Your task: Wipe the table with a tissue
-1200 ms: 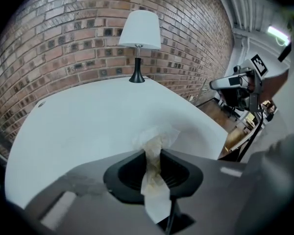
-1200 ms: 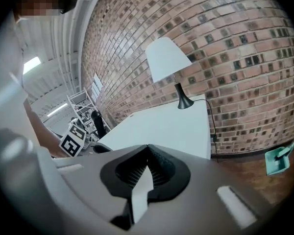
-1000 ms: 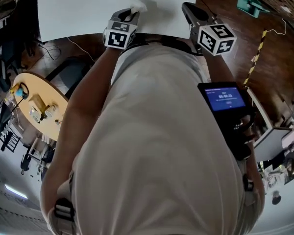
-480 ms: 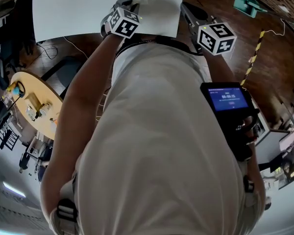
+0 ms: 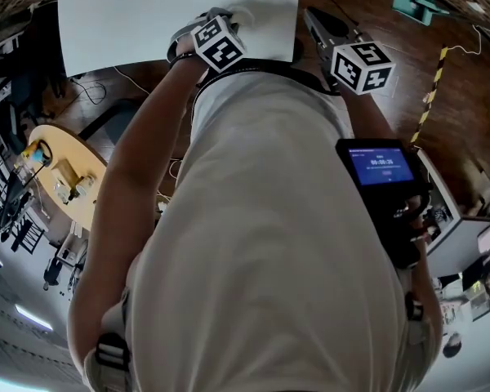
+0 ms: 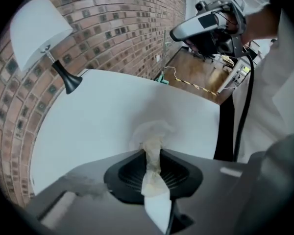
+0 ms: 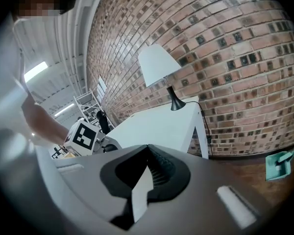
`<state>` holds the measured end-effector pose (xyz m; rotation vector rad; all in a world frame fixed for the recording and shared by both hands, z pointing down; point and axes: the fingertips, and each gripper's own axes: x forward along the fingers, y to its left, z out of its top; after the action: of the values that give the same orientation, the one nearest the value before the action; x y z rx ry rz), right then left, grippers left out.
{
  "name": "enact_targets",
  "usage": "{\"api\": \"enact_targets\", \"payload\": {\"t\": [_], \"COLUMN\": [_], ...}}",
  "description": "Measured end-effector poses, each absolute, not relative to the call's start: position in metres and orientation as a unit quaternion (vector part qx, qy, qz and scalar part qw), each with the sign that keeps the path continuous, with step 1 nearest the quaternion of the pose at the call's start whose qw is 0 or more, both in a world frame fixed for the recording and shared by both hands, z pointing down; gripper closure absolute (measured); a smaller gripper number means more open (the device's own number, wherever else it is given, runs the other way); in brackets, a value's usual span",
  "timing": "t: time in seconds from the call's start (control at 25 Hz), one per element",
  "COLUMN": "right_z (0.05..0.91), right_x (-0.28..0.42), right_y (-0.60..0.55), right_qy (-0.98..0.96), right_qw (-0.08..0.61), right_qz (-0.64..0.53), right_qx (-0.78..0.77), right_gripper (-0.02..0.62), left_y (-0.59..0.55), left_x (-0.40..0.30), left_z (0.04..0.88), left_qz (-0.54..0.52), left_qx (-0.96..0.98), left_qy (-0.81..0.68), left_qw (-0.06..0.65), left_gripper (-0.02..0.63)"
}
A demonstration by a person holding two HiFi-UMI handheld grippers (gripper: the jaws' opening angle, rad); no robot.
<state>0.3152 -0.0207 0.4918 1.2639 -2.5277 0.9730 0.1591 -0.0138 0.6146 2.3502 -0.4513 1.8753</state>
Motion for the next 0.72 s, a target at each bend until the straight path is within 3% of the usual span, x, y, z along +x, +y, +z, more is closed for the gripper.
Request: {"api": "enact_targets", "payload": {"t": [0.52,0.72], "right_z": [0.494,0.491], "right_x": [0.292,0.277], "right_y": [-0.025,-0.031], "right_qy": [-0.849,-0.863], "right_qw": [0.066,0.073], "right_qz": [0.335,0.33], "right_qx": [0.403,0.376], "right_gripper": [0.588,0.588], "left_y": [0.061,0.062], "left_x": [0.117,0.044], "left_z": [0.621,0.616], "left_qz": [0.67,0.679], "left_qx": [0.737,0.702], "left_qy": [-0.043,-0.137], "left_qw": [0.082,0.166], "left_gripper": [0.534,0.531]}}
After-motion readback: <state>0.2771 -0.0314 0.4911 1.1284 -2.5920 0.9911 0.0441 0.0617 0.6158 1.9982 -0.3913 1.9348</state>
